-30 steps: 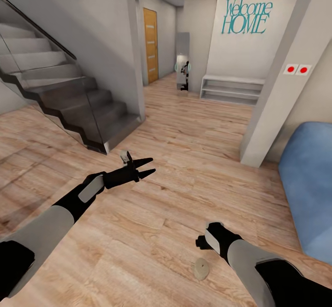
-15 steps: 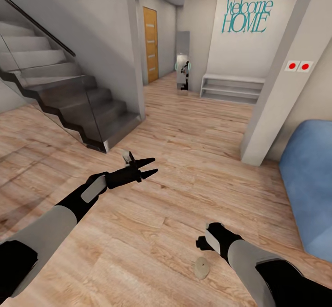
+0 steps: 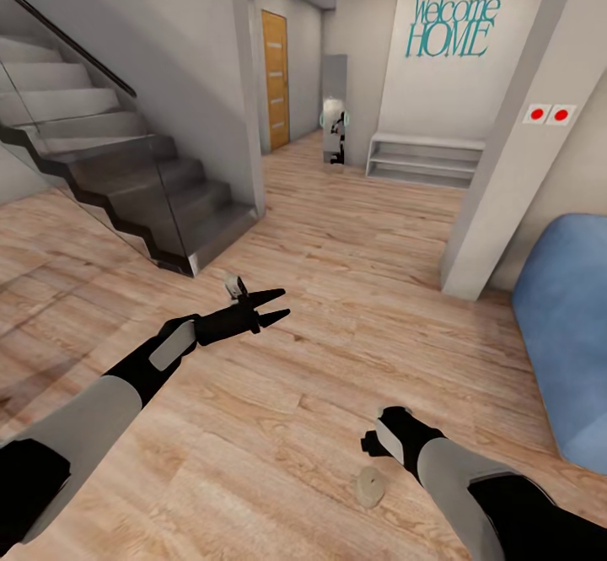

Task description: Place each of the two pumpkins and all three candles from the living room inside a cabinet in the living room (use any cabinet), then make sure every cabinet is closed, and position the cauldron so it is next to a table in the living room.

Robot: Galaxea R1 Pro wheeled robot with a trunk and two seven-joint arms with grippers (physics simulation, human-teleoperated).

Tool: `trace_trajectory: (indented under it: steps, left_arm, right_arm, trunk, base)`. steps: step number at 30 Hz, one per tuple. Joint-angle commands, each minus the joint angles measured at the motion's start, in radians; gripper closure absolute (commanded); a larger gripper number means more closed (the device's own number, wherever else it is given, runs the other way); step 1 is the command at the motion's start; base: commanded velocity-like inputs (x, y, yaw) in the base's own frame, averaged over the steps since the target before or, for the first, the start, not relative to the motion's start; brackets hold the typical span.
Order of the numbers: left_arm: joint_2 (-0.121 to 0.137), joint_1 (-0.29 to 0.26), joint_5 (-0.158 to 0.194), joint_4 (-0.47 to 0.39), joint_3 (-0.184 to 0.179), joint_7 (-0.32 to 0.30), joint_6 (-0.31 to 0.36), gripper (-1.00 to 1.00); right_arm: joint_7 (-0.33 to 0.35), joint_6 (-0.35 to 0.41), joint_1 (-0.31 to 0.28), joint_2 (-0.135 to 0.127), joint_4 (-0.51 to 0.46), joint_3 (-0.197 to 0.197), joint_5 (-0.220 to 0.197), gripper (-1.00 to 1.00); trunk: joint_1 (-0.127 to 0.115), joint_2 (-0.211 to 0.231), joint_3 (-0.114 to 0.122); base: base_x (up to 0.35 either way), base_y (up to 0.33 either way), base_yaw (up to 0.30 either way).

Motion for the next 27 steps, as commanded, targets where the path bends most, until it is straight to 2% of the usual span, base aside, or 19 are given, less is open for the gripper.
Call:
trace_trajectory:
  steps: [1, 8, 10, 11, 12, 14, 17, 20, 21, 22, 25, 27]
  left_arm:
    - [-0.001, 0.000, 0.000, 0.000, 0.000, 0.000, 0.000, -1.00]
    - [-0.014, 0.000, -0.002, 0.001, 0.000, 0.001, 0.000, -1.00]
    - [-0.037, 0.000, -0.006, 0.002, -0.001, 0.002, 0.000, -1.00]
    - [-0.083, 0.003, -0.011, 0.002, -0.003, 0.020, -0.003, -1.00]
    - [-0.091, 0.004, -0.012, 0.002, -0.003, 0.025, -0.004, -1.00]
    - [-0.099, 0.004, -0.007, 0.000, -0.002, 0.031, -0.005, -1.00]
    - [-0.090, 0.004, -0.002, -0.005, 0.010, 0.029, -0.005, -1.00]
    - [-0.086, 0.003, 0.000, -0.010, 0.066, 0.027, -0.006, -1.00]
    - [-0.086, 0.003, 0.000, -0.011, 0.101, 0.027, -0.006, -1.00]
    - [-0.096, 0.004, -0.005, -0.001, 0.203, 0.029, -0.010, -1.00]
    - [-0.119, 0.004, -0.011, -0.001, 0.208, 0.031, -0.010, -1.00]
    - [-0.125, 0.005, -0.013, 0.000, 0.209, 0.032, -0.010, -1.00]
  right_arm:
    - [-0.001, 0.001, 0.000, 0.003, 0.001, 0.000, 0.000, -1.00]
    - [0.000, 0.003, 0.000, 0.008, 0.002, 0.001, -0.001, -1.00]
    - [0.003, 0.005, 0.000, 0.008, 0.002, 0.001, -0.001, -1.00]
    - [0.003, 0.005, 0.000, 0.009, 0.001, 0.002, 0.000, -1.00]
    - [0.003, 0.005, 0.000, 0.009, 0.001, 0.002, 0.000, -1.00]
    - [0.003, 0.005, 0.000, 0.009, 0.000, 0.001, 0.000, -1.00]
    - [0.003, 0.005, 0.000, 0.008, 0.000, 0.001, 0.001, -1.00]
    - [0.003, 0.005, 0.001, 0.002, 0.000, 0.000, 0.000, -1.00]
    - [0.003, 0.005, 0.001, 0.000, 0.000, 0.000, -0.001, -1.00]
    - [0.003, 0.004, 0.000, -0.003, 0.000, -0.001, -0.001, -1.00]
    - [0.003, 0.004, 0.000, -0.004, 0.000, -0.001, -0.001, -1.00]
    - [0.007, 0.003, 0.000, -0.004, -0.001, -0.001, 0.001, -1.00]
  trunk:
    - [0.004, -0.007, -0.003]
    - [0.031, -0.056, -0.025]
    - [0.038, -0.070, -0.031]
    - [0.042, -0.077, -0.035]
    - [0.046, -0.084, -0.038]
    - [0.054, -0.098, -0.044]
    - [0.065, -0.119, -0.053]
    - [0.077, -0.140, -0.063]
    - [0.081, -0.147, -0.066]
    - [0.084, -0.154, -0.069]
    - [0.096, -0.175, -0.078]
    - [0.104, -0.189, -0.085]
  base:
    - [0.000, 0.000, 0.000]
    - [0.000, 0.000, 0.000]
    - [0.000, 0.000, 0.000]
    - [0.000, 0.000, 0.000]
    - [0.000, 0.000, 0.000]
    - [0.000, 0.000, 0.000]
    - [0.000, 0.000, 0.000]
    - [0.000, 0.000, 0.000]
    - [0.000, 0.000, 0.000]
    - [0.000, 0.000, 0.000]
    - [0.000, 0.000, 0.000]
    - [0.000, 0.000, 0.000]
